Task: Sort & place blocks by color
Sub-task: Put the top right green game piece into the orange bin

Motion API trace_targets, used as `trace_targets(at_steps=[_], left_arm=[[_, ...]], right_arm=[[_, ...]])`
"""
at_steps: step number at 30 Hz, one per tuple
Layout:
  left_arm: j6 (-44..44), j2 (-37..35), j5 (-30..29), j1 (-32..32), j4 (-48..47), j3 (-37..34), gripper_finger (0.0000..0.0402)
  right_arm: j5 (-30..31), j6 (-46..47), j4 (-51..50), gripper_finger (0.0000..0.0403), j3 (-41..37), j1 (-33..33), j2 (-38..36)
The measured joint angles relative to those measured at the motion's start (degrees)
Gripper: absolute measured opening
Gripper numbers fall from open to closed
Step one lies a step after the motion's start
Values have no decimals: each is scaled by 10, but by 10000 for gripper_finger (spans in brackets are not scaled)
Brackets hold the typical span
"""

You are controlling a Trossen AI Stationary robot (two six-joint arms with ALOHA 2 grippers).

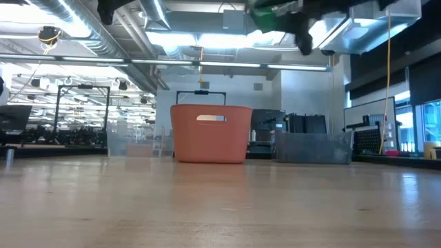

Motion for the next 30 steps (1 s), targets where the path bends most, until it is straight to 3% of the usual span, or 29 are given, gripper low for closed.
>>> trace_targets(at_steps=[8, 14, 19, 30], left_arm=[[3, 0, 0, 0, 0, 0, 234], [5, 0, -27, 0, -1, 0, 234], [5, 0, -34, 0, -1, 0, 234], [5, 0, -32, 0, -3, 0, 234]], right_arm=[[-19, -99, -57, 140, 153, -72, 139], [57, -106, -141, 140, 226, -121, 228], [117, -57, -147, 140, 231, -136, 275], [122, -35, -146, 158, 231, -138, 319]])
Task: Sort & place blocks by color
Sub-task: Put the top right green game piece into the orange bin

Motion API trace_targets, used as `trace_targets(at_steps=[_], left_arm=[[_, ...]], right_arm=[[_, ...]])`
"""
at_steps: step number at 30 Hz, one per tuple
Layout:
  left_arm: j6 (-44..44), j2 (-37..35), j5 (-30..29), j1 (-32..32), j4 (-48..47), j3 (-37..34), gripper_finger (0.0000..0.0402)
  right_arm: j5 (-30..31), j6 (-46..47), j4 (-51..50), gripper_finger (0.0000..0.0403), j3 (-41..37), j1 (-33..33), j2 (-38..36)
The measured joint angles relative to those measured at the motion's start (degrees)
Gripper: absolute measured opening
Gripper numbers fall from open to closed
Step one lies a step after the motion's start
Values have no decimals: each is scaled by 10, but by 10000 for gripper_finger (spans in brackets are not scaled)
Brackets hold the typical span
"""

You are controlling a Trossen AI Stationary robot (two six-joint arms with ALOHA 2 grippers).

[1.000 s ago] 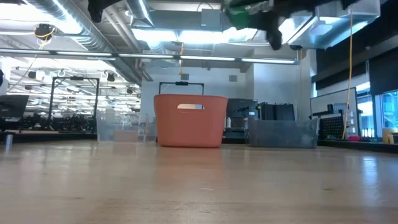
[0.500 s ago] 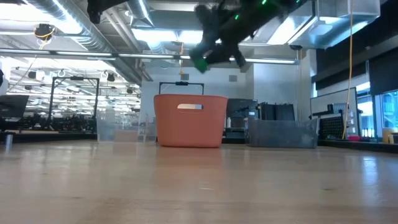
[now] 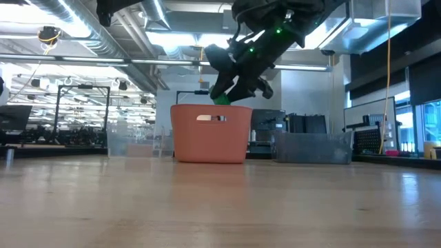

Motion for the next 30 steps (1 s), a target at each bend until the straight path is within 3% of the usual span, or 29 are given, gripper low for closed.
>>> trace_targets(at_steps=[30], left_arm=[[0, 0, 0, 0, 1, 0, 234]], right_arm=[[5, -17, 9, 163, 0, -13, -2]])
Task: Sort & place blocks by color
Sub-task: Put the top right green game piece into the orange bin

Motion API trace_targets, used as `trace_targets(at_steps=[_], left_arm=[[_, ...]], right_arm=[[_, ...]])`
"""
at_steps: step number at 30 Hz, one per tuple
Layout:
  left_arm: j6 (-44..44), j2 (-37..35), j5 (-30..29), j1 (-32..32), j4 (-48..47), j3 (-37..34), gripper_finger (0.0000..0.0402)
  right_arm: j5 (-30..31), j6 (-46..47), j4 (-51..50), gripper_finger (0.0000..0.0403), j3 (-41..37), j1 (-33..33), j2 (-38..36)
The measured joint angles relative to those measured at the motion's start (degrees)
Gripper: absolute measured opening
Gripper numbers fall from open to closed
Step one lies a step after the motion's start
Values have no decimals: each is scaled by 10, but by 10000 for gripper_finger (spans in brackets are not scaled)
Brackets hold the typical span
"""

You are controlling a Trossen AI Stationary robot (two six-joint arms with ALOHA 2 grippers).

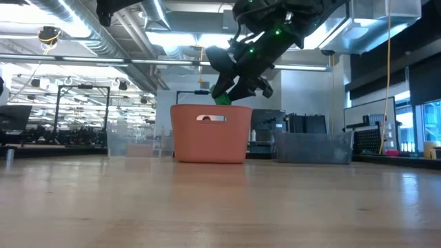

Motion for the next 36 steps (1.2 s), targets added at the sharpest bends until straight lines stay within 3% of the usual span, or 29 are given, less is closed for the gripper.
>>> trace_targets(at_steps=[9, 20, 25, 31, 36], left_arm=[[0, 0, 0, 0, 0, 0, 234], [0, 0, 0, 0, 0, 0, 234], [0, 0, 0, 0, 2, 0, 234], [0, 0, 0, 0, 2, 0, 234], [0, 0, 0, 0, 2, 0, 234]], right_arm=[[0, 0, 0, 175, 0, 0, 0], [5, 71, -26, 284, 0, -13, -4], [-49, 16, -76, 291, 0, -11, -29], [25, 15, -158, 291, 0, -4, -59], [19, 30, -184, 291, 0, -3, -59]])
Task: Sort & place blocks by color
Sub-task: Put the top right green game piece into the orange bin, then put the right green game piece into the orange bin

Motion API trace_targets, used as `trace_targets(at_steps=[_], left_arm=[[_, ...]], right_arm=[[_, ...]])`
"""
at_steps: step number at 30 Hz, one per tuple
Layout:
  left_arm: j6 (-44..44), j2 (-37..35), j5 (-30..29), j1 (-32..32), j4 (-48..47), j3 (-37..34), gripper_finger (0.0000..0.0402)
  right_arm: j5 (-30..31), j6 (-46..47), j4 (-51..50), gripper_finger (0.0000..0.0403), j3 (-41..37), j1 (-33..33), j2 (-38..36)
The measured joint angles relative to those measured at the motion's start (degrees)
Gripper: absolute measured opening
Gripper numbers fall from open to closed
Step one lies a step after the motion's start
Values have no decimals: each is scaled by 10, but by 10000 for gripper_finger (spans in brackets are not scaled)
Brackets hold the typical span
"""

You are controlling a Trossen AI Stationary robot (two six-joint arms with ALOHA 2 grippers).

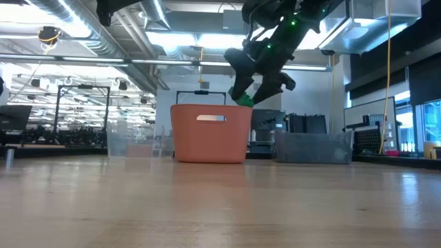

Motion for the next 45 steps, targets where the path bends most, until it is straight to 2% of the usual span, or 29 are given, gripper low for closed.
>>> trace_targets(at_steps=[9, 15, 18, 22, 25, 28, 31, 34, 38, 41, 45], left_arm=[[1, 0, -1, 0, 0, 0, 234], [10, 0, -2, 0, 0, 0, 234], [10, 0, -2, 0, 0, 0, 234], [10, 0, -2, 0, 2, 0, 234], [11, 0, -2, 0, 3, 0, 234], [14, 0, -1, 0, 3, 0, 234], [14, 0, 1, 0, 4, 0, 234], [14, 0, 3, 0, 4, 0, 234], [14, 0, 3, 0, 4, 0, 234], [14, 0, 3, 0, 4, 0, 234], [14, 0, 3, 0, 3, 0, 234]], right_arm=[[-34, 3, -9, 291, 0, 0, 6], [-28, -19, 51, 291, 0, 0, -5], [56, -62, 84, 291, 49, -12, -46], [195, -167, 109, 292, 172, -55, -82], [252, -245, 107, 292, 261, -88, -79], [278, -294, 113, 292, 318, -125, -73], [272, -305, 109, 292, 334, -161, -64], [239, -300, 95, 292, 334, -169, -62], [193, -349, 64, 292, 334, -115, -75], [130, -374, -23, 291, 335, -55, -88], [41, -304, -181, 291, 334, 13, -99]])
